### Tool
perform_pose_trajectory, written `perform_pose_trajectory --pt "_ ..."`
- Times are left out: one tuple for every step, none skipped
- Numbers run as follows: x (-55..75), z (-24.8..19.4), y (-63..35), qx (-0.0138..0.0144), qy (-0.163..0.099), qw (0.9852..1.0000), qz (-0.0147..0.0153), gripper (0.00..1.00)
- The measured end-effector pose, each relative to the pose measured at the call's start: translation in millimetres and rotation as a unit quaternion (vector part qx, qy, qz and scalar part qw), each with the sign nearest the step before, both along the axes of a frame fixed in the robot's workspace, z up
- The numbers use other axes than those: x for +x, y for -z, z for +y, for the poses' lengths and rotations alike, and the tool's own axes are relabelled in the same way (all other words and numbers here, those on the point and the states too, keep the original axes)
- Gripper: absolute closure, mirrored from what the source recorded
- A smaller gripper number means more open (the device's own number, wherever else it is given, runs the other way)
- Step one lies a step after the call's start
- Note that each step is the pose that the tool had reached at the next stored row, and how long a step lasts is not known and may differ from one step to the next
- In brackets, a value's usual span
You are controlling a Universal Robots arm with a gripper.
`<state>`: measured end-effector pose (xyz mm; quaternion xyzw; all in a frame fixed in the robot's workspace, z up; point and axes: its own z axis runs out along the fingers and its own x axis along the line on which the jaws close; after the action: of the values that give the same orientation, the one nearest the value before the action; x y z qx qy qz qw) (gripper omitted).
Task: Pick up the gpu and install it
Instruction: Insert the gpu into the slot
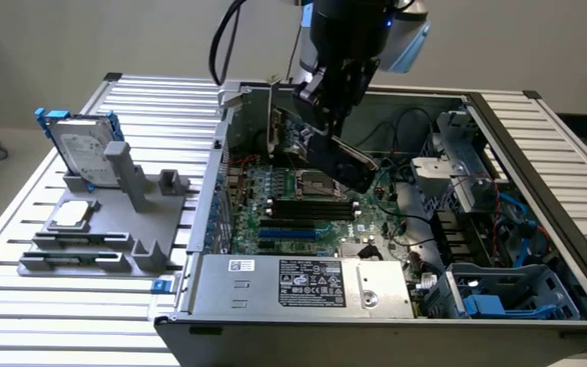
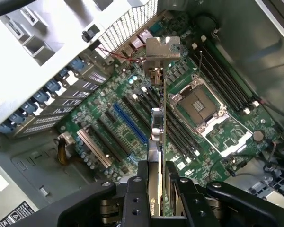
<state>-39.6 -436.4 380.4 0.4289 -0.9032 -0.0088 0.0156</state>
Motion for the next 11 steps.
perform_pose_trajectory --pt "0.0 0.0 0.6 0.0006 -0.009 1.0000 0.0000 0.74" --pt "0.0 0.0 1.3 0.0009 -0.019 0.9998 0.0000 0.74" --pt "0.0 0.0 1.9 0.0011 -0.028 0.9996 0.0000 0.74" --pt "0.0 0.0 2.6 0.0011 -0.037 0.9993 0.0000 0.74" --pt "0.0 0.0 3.2 0.0012 -0.046 0.9990 0.0000 0.74" --pt "0.0 0.0 3.8 0.0012 -0.055 0.9985 0.0000 0.74" --pt "0.1 0.0 4.4 0.0012 -0.064 0.9980 0.0000 0.74" --pt "0.1 0.0 5.0 0.0012 -0.073 0.9973 0.0001 0.74" --pt "0.0 0.0 5.7 0.0012 -0.082 0.9966 0.0001 0.74" --pt "0.0 0.0 6.3 0.0013 -0.091 0.9958 0.0001 0.74" --pt "0.0 0.0 6.9 0.0013 -0.100 0.9950 0.0001 0.74"
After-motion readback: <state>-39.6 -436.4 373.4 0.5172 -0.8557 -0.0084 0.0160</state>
